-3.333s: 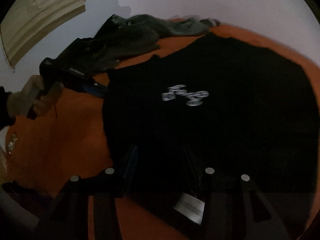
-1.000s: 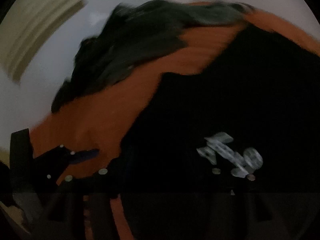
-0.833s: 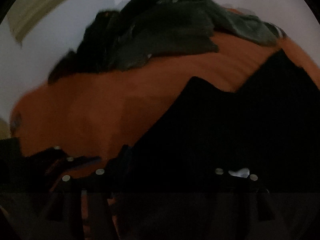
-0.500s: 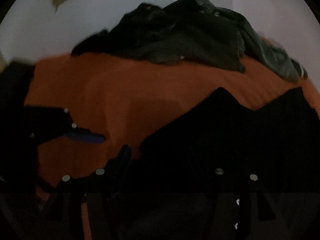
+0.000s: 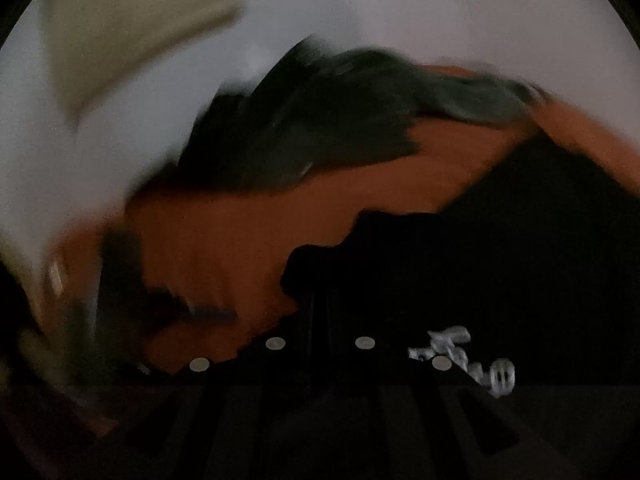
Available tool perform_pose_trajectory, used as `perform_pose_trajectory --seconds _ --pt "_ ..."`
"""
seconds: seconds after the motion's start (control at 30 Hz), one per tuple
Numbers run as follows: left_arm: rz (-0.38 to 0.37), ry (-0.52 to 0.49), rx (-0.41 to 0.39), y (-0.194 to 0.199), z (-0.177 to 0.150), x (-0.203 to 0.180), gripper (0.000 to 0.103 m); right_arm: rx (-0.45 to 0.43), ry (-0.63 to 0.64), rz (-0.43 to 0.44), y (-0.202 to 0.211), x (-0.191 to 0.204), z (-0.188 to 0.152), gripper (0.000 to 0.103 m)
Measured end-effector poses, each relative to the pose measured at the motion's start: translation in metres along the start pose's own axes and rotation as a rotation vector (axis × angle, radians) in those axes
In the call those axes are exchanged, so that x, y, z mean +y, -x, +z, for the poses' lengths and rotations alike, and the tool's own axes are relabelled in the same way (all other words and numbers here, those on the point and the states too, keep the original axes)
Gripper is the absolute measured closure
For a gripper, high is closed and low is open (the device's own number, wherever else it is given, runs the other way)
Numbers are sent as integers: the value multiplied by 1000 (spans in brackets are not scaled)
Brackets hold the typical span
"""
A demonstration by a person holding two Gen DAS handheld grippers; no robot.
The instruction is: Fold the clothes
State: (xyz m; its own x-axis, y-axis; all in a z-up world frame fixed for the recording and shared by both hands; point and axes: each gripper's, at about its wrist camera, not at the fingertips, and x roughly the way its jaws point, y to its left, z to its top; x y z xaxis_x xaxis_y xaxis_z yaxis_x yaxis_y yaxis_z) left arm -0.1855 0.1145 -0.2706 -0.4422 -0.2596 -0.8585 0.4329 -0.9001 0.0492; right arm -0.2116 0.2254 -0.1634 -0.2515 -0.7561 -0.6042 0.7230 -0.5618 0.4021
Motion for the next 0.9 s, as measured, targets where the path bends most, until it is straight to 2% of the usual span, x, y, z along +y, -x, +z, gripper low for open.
perform_pose_trajectory --seconds 0.07,0.13,0.17,0.27,0.3,0.4,0.43,0.5,0.53,0.57,0.6,0.7,0.77,0.8,0.83,0.9 --pt "33 9 -21 7 -7 0 35 -47 -280 35 17 -40 -15 98" --pt "43 18 -30 11 -12 3 35 -30 -574 53 20 -86 -43 94" --pt "42 23 -29 12 -13 5 34 -17 -652 42 22 -101 -52 94" --pt "18 43 -10 10 -7 11 34 34 -705 -47 29 -120 -70 94" --pt "6 51 -1 7 -4 14 34 41 -674 -71 30 -117 -67 93" --pt "-6 54 12 7 -3 14 34 34 -455 -126 32 -86 -35 91" --pt "-8 53 14 6 -4 14 34 43 -377 -138 28 -74 -26 86" --pt "-9 53 14 6 -4 14 34 97 -144 -158 5 -33 -7 80" --pt "-9 54 13 6 -4 14 34 132 -21 -171 -9 -11 -1 71" --pt "-10 55 12 5 -4 14 34 176 107 -188 -26 10 2 52" --pt "-13 56 14 0 -3 16 34 214 203 -214 -40 25 -2 47" --pt "-24 69 20 -5 2 19 34 295 363 -298 -64 49 -25 47" --pt "-31 70 20 0 0 17 34 311 348 -337 -69 43 -37 60" --pt "-32 68 21 0 0 17 33 316 321 -348 -69 36 -39 86" --pt "-27 63 23 0 -1 15 33 319 287 -349 -68 27 -38 98" --pt "-16 52 27 0 -1 12 32 260 135 -321 -48 3 -29 98"
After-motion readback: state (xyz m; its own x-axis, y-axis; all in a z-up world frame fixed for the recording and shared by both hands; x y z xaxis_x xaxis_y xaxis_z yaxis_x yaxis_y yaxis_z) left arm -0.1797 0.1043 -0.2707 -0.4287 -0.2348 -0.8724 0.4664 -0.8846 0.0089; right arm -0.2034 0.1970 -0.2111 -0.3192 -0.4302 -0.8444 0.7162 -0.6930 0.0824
